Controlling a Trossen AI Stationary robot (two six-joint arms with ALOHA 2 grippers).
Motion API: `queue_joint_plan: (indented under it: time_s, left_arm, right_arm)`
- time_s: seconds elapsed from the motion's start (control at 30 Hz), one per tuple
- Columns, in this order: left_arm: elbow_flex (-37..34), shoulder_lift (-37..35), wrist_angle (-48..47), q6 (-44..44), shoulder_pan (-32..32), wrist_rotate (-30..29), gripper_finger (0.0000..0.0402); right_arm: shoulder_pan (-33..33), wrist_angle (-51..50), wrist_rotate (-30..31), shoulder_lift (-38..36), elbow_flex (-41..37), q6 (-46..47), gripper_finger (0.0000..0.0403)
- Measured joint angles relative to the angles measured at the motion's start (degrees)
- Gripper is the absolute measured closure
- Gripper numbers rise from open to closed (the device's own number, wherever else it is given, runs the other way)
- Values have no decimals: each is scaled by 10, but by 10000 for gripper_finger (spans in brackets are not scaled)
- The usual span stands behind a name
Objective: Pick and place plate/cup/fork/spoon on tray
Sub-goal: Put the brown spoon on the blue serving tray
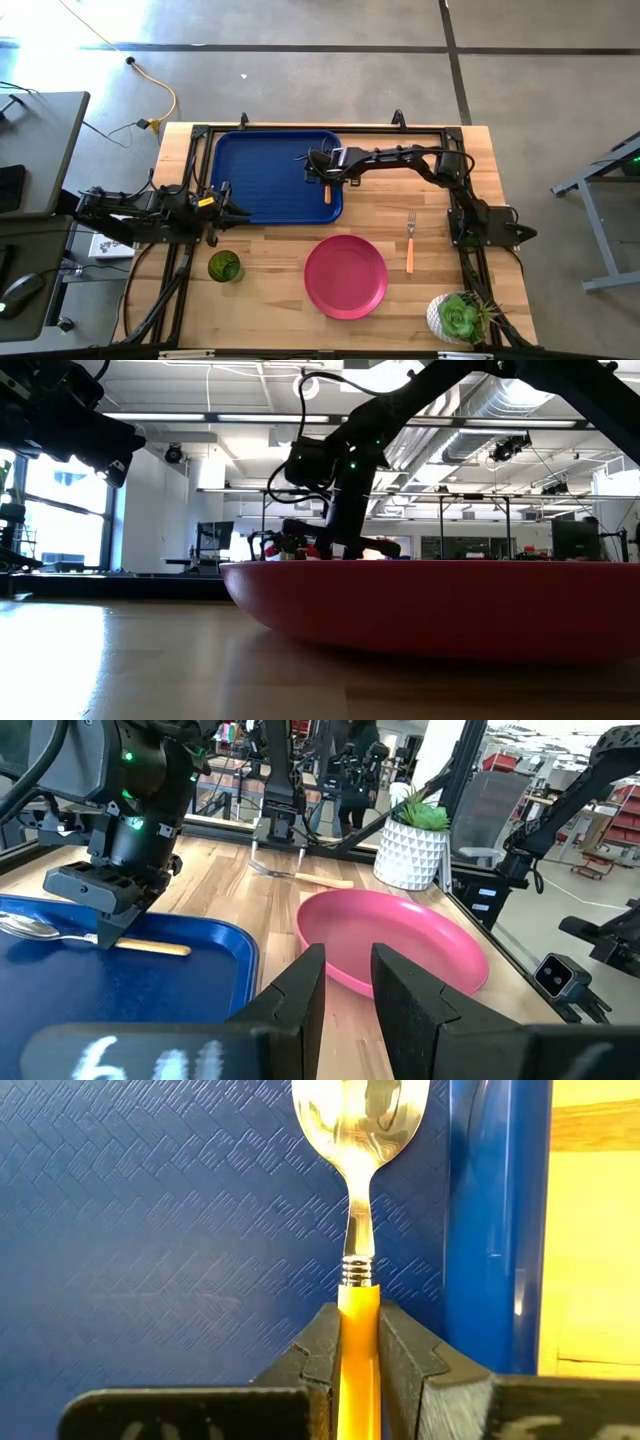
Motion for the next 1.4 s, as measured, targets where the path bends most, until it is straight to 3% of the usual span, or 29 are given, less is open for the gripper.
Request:
queue_joint_plan:
  time_s: [0.47, 1.4]
  left_arm:
    - [0, 0, 0, 0, 0, 0, 326]
    - [0, 0, 0, 0, 0, 0, 326]
  right_arm:
    - [0, -1, -3, 1, 0, 2, 321]
    - [-3, -15, -7, -6, -1, -4, 317]
